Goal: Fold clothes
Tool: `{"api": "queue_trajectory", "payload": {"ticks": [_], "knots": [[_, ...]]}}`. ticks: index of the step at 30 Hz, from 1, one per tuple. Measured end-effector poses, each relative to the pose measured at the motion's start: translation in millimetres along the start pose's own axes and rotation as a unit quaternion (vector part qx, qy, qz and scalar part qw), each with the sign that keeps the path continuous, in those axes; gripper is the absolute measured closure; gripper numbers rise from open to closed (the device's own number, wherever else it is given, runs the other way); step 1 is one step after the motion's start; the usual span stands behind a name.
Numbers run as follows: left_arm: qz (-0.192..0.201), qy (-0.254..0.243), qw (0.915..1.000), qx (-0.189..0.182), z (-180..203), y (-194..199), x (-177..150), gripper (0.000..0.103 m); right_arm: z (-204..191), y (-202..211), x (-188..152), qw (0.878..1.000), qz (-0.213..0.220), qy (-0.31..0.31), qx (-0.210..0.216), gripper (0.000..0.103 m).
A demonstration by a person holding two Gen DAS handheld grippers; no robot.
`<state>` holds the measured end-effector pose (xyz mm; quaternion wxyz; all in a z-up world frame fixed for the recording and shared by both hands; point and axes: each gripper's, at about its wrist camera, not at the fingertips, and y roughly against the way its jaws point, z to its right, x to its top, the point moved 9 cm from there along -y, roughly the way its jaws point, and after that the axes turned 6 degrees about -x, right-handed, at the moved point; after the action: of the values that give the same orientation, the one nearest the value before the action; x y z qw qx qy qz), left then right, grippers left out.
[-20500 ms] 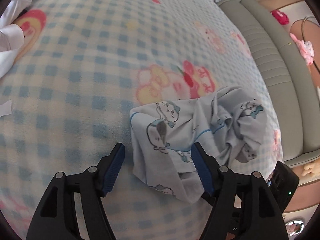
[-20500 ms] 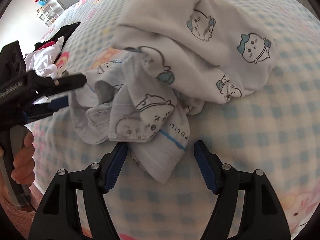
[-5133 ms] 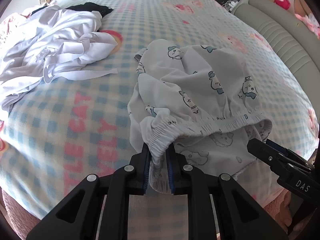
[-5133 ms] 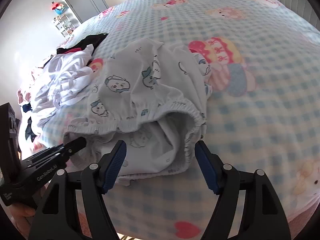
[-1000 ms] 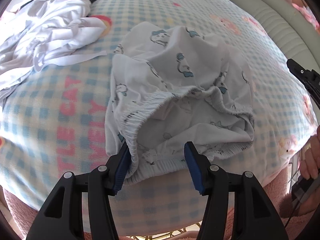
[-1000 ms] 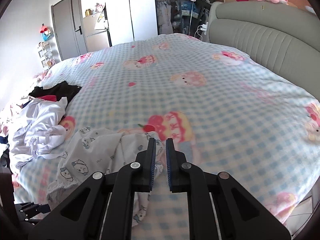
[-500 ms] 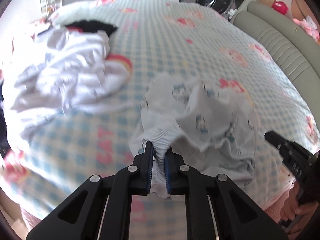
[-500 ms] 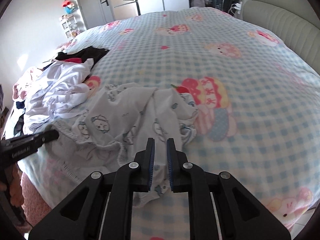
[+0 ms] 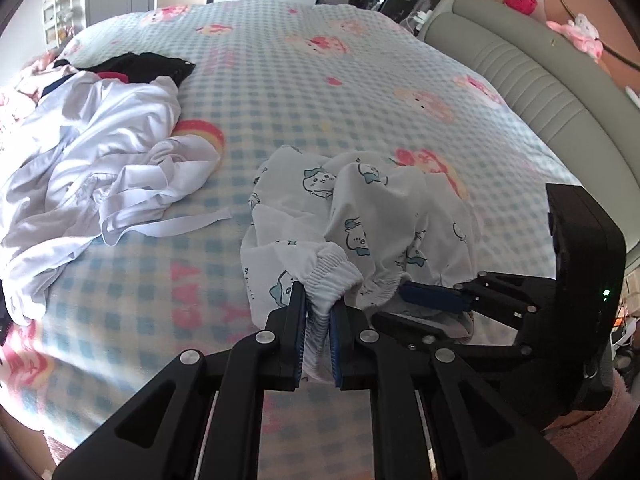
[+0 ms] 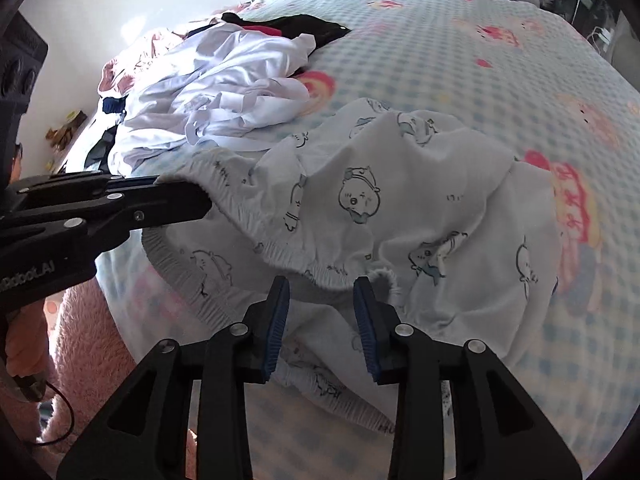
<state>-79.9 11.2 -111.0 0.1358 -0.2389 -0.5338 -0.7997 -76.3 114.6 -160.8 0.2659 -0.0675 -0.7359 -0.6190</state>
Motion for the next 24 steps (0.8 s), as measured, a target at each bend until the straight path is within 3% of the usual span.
{"api": "queue_trajectory", "payload": {"ticks": [5,7,10,16,19,22,24], "knots": [[0.006,0.022,0.9997,-0.010,5.5,0.8,-5.3,0.092,4.1,-8.4,1.3,1.000,-0.004,-0.011,-0.016,0.066],[-0.001,0.025,0.9996,-0.013,6.9,-2.6,-11.4,0.092,5.8,-11.7,1.8,1.000,-0.006,-0.015,-0.022,0.082],[-0.017,0.017,0.9997,-0.001,6.2,-8.5,-20.0,0.091,8.2,-16.6,2.5,0.999,-0.008,-0.022,-0.032,0.092],[-0.033,0.037,0.9988,-0.002,1.5,-16.0,-27.6,0.091,42.2,14.7,12.3,0.992,0.045,-0.047,-0.108,0.097],[-0.037,0.036,0.9986,-0.008,7.4,-20.4,-28.4,0.089,59.6,24.9,16.1,0.990,0.054,-0.060,-0.117,0.097],[-0.041,0.036,0.9984,-0.008,11.5,-24.3,-29.1,0.075,78.8,25.7,13.3,0.987,0.051,-0.080,-0.133,0.097],[-0.041,0.040,0.9982,-0.018,13.0,-24.4,-30.4,0.055,88.3,26.8,10.0,0.985,0.050,-0.094,-0.135,0.097]]}}
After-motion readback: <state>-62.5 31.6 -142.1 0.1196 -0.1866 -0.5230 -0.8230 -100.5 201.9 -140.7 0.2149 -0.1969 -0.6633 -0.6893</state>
